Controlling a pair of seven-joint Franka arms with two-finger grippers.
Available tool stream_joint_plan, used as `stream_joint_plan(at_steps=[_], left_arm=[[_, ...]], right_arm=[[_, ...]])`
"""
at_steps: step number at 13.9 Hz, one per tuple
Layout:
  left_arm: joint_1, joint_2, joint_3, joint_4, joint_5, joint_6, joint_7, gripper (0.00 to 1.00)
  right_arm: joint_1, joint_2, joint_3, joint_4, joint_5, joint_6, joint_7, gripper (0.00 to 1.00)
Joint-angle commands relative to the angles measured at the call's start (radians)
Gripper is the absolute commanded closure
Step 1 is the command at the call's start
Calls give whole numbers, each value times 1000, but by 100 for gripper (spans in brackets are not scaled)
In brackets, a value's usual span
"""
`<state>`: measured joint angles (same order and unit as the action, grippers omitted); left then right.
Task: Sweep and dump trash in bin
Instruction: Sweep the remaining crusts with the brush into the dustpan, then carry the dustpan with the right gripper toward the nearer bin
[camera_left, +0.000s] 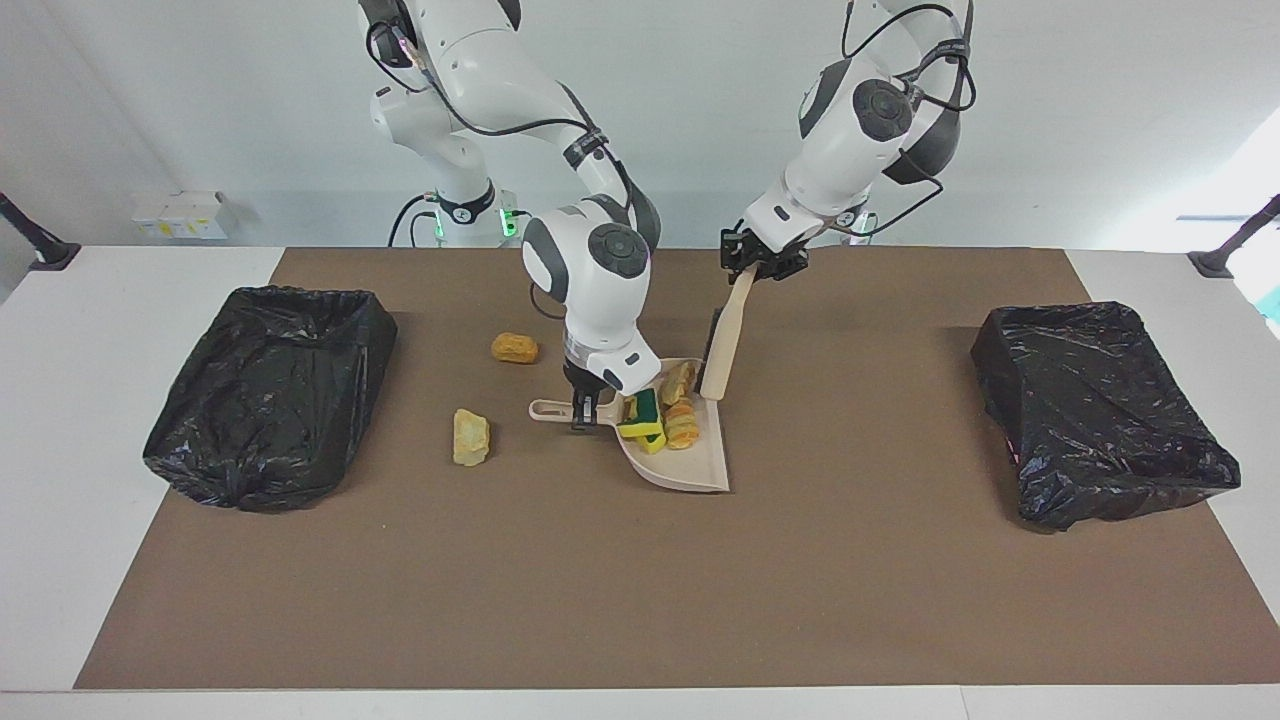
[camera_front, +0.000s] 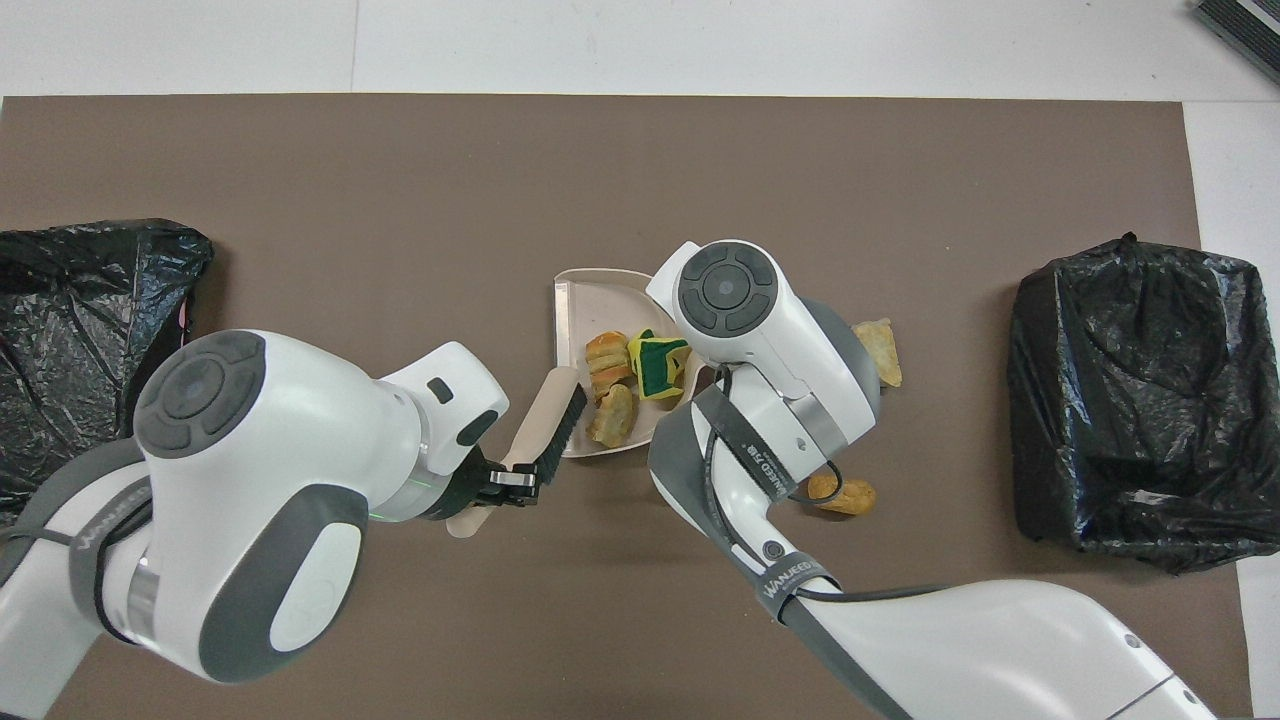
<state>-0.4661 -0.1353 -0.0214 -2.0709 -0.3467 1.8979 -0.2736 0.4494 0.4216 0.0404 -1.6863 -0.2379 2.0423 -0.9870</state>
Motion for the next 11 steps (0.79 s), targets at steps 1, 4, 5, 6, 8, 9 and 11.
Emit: stream_joint_plan(at_steps=[1,4,5,6,8,9,11], left_arm=[[62,-73,-5,-5,47,-10,10,100],[67,-113,-5,-11,103,-16,10,100],[69,-124,-5,-17,121,-19,10,100],[69,-125,-5,-18,148,-34,10,100],[70,-147,-5,-47,179,-39,7,100],[86,-170,-6,-78,179,-30,7,100],[78,-196,-12,-132,179,10,-6,100]], right_arm=[[-18,-17,6,-19,25,25,-38,100],[-18,-18,6,-15,25,24,-39,100],[-24,-24,6,-10,25,22,-42,100],[-35,-36,6,-10,25,21,-56,100],[-80,-61,7,3,26,3,-102,100],[-107,-69,7,10,26,-5,-145,100],[-158,-93,7,36,49,-42,-227,100]])
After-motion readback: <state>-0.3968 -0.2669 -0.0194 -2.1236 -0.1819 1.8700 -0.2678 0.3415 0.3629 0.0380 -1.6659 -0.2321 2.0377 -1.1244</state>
